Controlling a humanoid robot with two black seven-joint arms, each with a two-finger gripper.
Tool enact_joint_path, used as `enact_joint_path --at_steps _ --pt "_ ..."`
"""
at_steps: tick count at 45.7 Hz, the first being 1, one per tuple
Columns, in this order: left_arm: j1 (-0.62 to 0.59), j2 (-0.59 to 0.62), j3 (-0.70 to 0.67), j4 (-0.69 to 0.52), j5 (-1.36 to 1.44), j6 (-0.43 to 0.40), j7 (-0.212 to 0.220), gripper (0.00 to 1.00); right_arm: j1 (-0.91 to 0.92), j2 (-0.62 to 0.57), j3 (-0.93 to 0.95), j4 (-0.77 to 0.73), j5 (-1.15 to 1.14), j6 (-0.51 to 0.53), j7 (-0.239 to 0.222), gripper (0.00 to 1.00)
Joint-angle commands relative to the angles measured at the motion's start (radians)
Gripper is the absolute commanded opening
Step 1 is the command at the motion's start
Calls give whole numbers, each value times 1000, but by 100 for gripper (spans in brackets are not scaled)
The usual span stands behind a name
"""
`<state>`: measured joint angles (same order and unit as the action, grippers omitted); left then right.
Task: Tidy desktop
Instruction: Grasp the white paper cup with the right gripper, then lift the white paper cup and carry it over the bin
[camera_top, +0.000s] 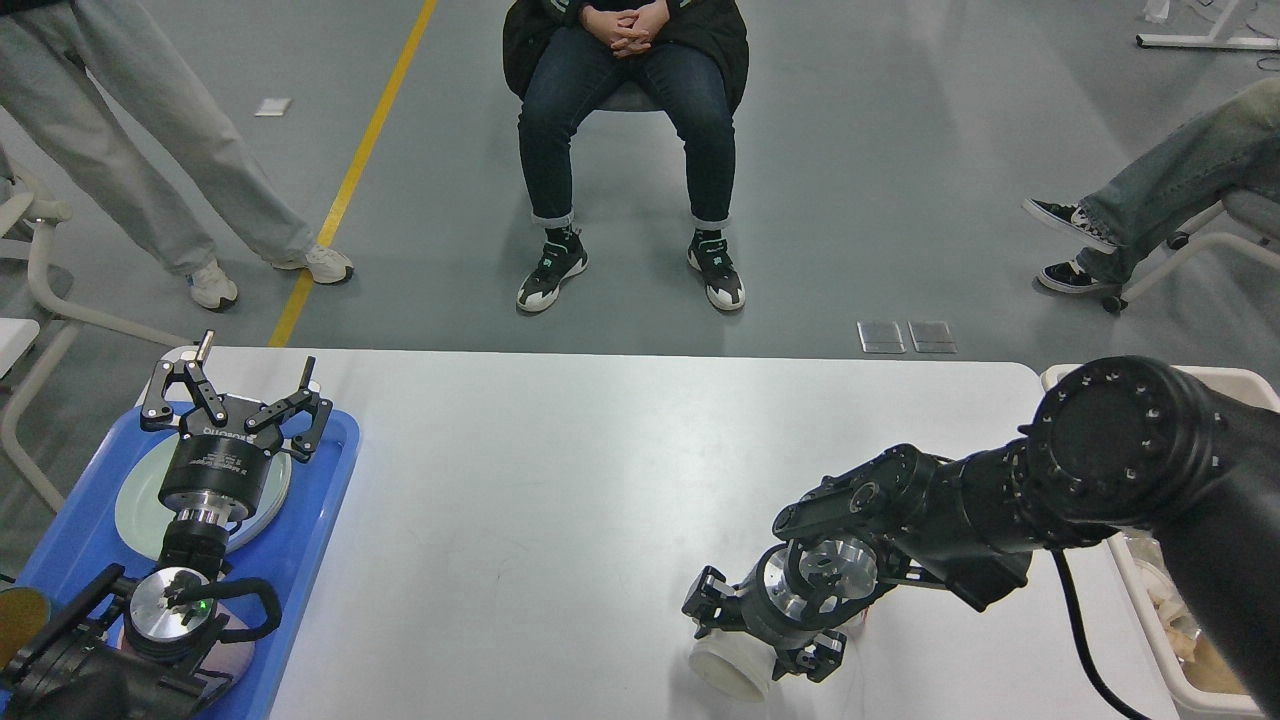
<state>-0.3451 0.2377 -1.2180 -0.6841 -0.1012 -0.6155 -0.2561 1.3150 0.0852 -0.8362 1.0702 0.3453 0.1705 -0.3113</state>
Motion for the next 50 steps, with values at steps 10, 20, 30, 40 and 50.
enact_joint_path --at_steps 10,20,30,40,50 --pt "0 0 0 0 0 0 0 96 4 1 2 11 6 -8 0 0" --pt "0 0 0 0 0 0 0 96 33 -2 2 37 7 -2 -5 0" --pt "0 0 0 0 0 0 0 96 53 -4 3 57 12 -6 -5 0" --pt "0 0 0 0 0 0 0 96 168 -45 2 161 18 -8 -6 0" --pt "0 0 0 0 0 0 0 96 535 -183 -44 424 80 9 -21 0"
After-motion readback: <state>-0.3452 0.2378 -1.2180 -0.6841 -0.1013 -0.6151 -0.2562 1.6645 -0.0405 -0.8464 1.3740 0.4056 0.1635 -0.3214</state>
